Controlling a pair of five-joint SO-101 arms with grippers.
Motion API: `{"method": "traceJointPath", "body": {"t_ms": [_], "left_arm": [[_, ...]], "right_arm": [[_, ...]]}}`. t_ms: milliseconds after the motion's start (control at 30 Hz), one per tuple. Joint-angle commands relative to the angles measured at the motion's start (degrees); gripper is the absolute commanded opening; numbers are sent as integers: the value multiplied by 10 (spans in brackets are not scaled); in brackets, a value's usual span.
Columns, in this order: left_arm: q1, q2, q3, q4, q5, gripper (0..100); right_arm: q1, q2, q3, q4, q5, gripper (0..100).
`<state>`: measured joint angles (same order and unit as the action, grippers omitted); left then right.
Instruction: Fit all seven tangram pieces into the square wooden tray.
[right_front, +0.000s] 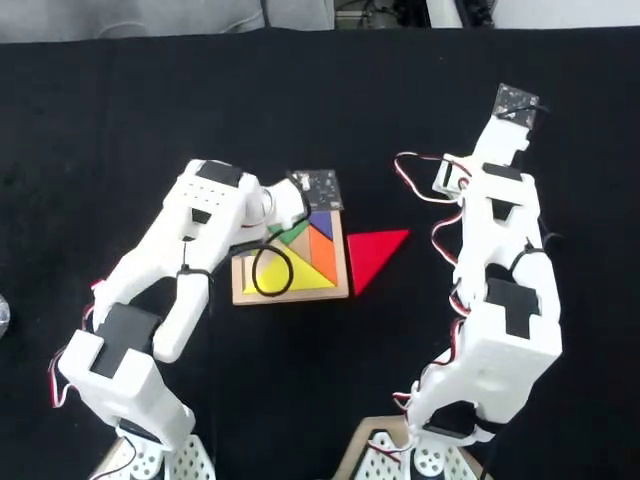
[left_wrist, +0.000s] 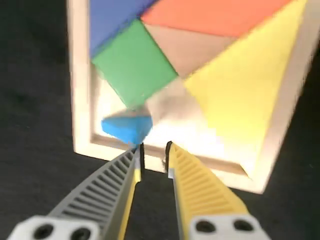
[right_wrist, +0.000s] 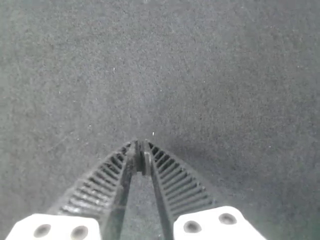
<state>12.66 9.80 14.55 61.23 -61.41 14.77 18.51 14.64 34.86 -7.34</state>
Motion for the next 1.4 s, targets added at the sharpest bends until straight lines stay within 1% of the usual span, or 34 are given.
{"method": "traceJointPath", "body": {"t_ms": [0, 167, 233, 333, 400, 467, 533, 567, 667, 700, 767, 800, 900, 1033, 1300, 1367], "left_arm": [[6, -28, -2, -26, 7, 102], [3, 1, -6, -64, 34, 102], [2, 20, -7, -82, 34, 102], [2, 34, -7, -84, 34, 104], [3, 25, -10, -55, 31, 105], [6, -1, -28, 4, 25, 105], [7, -31, -36, 55, -13, 102], [7, -41, -36, 57, -27, 102], [4, -54, -20, 18, -42, 106], [3, -54, -14, 9, -61, 113], [1, -54, -3, 1, -108, 170], [1, -54, 0, 0, -120, 205], [7, -53, -4, -3, -112, 288], [8, -50, 7, -50, -110, 278], [13, 19, 7, -112, -110, 278], [11, 32, 1, -113, -111, 278]], "right_arm": [[-9, -9, -31, -7, 7, 14], [-9, -9, -31, -7, 7, 14], [-9, -9, -31, -7, 7, 14], [-9, -9, -31, -7, 7, 14], [-9, -9, -31, -7, 7, 14], [-10, -9, -31, -7, 7, 14], [-10, -9, -31, -7, 7, 14], [-10, -9, -31, -7, 7, 14], [-10, -9, -31, -7, 7, 14], [-10, -9, -31, -7, 7, 14], [-10, -9, -31, -7, 7, 14], [-10, -9, -31, -7, 7, 14], [-10, -9, -31, -7, 7, 14], [-10, -9, -31, -7, 7, 14], [-10, -9, -31, -7, 7, 14], [-10, -9, -31, -8, 7, 14]]}}
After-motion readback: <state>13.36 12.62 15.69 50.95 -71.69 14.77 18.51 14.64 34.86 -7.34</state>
